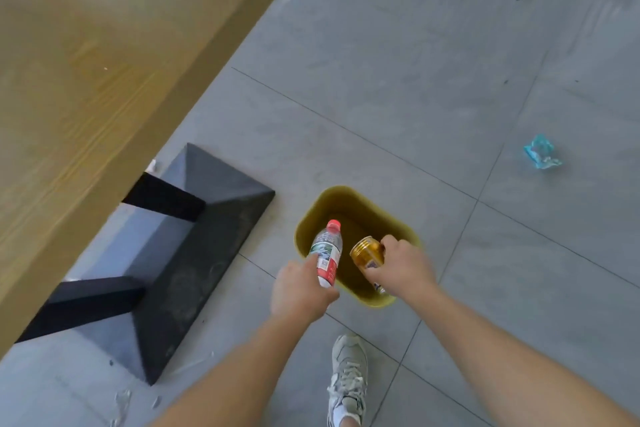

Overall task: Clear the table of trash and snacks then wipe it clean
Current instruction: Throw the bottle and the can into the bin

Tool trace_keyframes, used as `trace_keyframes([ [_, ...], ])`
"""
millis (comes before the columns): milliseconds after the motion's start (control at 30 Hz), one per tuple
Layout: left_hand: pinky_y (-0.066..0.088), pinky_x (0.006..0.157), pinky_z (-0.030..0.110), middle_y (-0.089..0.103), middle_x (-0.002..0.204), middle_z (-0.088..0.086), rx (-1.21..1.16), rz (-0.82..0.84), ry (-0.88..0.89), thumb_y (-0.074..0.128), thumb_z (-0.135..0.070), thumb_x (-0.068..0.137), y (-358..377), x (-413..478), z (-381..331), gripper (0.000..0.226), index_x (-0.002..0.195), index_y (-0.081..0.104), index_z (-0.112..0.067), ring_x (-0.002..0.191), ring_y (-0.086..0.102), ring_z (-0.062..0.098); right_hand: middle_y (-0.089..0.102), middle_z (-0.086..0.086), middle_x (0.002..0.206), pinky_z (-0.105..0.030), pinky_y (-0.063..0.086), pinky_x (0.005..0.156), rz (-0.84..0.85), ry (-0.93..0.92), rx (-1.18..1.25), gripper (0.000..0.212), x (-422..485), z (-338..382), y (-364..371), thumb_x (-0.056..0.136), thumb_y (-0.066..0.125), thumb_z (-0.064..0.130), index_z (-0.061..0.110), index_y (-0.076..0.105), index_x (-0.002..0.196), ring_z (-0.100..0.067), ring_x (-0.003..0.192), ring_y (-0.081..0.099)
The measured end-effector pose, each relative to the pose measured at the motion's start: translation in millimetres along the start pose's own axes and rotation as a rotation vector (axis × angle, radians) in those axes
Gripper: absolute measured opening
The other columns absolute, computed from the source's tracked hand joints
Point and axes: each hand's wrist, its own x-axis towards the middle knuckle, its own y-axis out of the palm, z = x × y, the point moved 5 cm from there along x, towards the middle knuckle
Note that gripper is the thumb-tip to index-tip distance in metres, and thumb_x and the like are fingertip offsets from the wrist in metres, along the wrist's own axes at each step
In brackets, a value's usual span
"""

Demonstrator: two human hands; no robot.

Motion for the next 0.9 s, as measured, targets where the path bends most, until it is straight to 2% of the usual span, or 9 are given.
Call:
trace_keyframes([
  [133, 0.057, 0.066, 0.027, 0.061, 0.114, 0.000, 0.124, -0.015, 0.010, 0.071, -0.053, 0.073, 27, 54, -7, 0.072, 0.137, 0.045, -0.031, 0.087, 0.056, 0.016, 0.058, -0.005, 0.105, -0.033, 0.041, 0.066, -0.021, 0.012, -0.060, 0.048, 46, -5, 36, 0.072, 0.070, 0.053, 0.024, 0.043, 0.099, -0.026, 0.100, 0.055],
  [233, 0.057, 0.063, 0.027, 0.060, 0.101, -0.001, 0.203, -0.017, 0.020, 0.067, -0.052, 0.075, 41, 86, -9, 0.064, 0.132, 0.052, -0.027, 0.078, 0.057, 0.017, 0.057, -0.006, 0.110, -0.034, 0.041, 0.066, -0.010, 0.016, -0.105, 0.052, 75, -6, 60, 0.075, 0.071, 0.052, 0.022, 0.047, 0.110, -0.027, 0.103, 0.054],
  [333, 0.058, 0.069, 0.030, 0.058, 0.099, 0.000, 0.257, -0.027, 0.053, 0.064, -0.051, 0.077, 54, 112, -14, 0.061, 0.131, 0.054, -0.025, 0.081, 0.056, 0.017, 0.057, -0.008, 0.114, -0.035, 0.043, 0.068, 0.021, 0.022, -0.126, 0.053, 94, -11, 82, 0.079, 0.071, 0.051, 0.020, 0.047, 0.115, -0.028, 0.106, 0.054],
  [600, 0.055, 0.077, 0.035, 0.051, 0.094, 0.000, 0.335, -0.092, 0.184, 0.060, -0.046, 0.089, 85, 139, -30, 0.038, 0.120, 0.058, -0.024, 0.083, 0.051, 0.018, 0.056, -0.008, 0.121, -0.037, 0.053, 0.087, 0.031, 0.036, -0.078, 0.049, 111, -33, 114, 0.086, 0.069, 0.043, 0.019, 0.048, 0.123, -0.029, 0.113, 0.053],
  [733, 0.053, 0.076, 0.033, 0.051, 0.093, -0.002, 0.301, -0.124, 0.232, 0.053, -0.041, 0.094, 81, 134, -28, 0.027, 0.114, 0.059, -0.024, 0.081, 0.048, 0.015, 0.057, -0.005, 0.117, -0.038, 0.054, 0.089, -0.007, 0.018, -0.001, 0.031, 107, -37, 111, 0.091, 0.065, 0.032, 0.021, 0.052, 0.117, -0.027, 0.109, 0.054],
  [900, 0.046, 0.085, 0.031, 0.052, 0.108, -0.003, 0.316, -0.195, 0.314, 0.046, -0.033, 0.094, 53, 112, -28, 0.029, 0.121, 0.053, -0.027, 0.094, 0.044, 0.017, 0.057, -0.002, 0.109, -0.037, 0.056, 0.080, -0.021, -0.003, 0.038, 0.016, 95, -31, 90, 0.095, 0.056, 0.025, 0.021, 0.055, 0.110, -0.024, 0.100, 0.056],
])
